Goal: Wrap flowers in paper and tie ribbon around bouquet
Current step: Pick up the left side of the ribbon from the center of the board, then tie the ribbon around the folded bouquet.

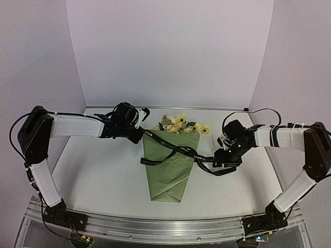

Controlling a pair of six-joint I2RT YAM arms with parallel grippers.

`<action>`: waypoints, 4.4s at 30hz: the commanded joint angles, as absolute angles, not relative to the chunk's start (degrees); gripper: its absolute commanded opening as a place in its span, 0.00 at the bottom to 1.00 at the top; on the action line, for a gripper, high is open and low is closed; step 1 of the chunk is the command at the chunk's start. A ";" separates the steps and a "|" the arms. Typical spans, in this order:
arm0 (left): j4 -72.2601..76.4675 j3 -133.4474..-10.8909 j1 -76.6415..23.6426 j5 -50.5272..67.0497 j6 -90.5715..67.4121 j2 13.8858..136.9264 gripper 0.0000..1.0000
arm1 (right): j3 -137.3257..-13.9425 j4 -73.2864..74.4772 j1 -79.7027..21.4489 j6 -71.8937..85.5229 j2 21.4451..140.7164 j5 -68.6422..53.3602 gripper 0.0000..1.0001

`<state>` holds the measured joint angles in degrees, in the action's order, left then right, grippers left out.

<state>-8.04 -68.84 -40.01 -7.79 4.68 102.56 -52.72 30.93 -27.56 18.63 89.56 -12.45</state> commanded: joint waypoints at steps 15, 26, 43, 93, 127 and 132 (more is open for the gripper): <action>-12.74 -68.41 -37.77 -12.53 -2.49 96.70 0.00 | -63.16 42.44 -32.44 -7.61 100.82 -15.90 0.60; -12.84 -66.47 -36.96 -12.00 -3.44 94.40 0.00 | -67.34 45.39 -33.57 -3.84 107.17 -7.22 0.53; -14.20 -57.80 -34.79 -23.67 -17.72 88.04 0.00 | -61.75 47.65 -32.46 7.39 93.31 -0.98 0.00; -6.29 -37.71 -18.77 -5.55 -57.51 74.91 0.88 | -75.77 55.70 -25.49 17.22 92.80 -13.15 0.00; 22.15 -45.62 -41.66 -2.69 -103.74 107.45 0.33 | -77.11 56.49 -26.68 15.65 87.59 -13.01 0.00; 24.64 -45.21 -41.29 -3.87 -100.38 107.94 0.16 | -76.29 56.64 -26.67 14.76 87.11 -12.13 0.00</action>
<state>22.32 -45.08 -41.66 -2.05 -102.80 107.11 -76.12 55.64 -26.41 15.97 89.54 -13.34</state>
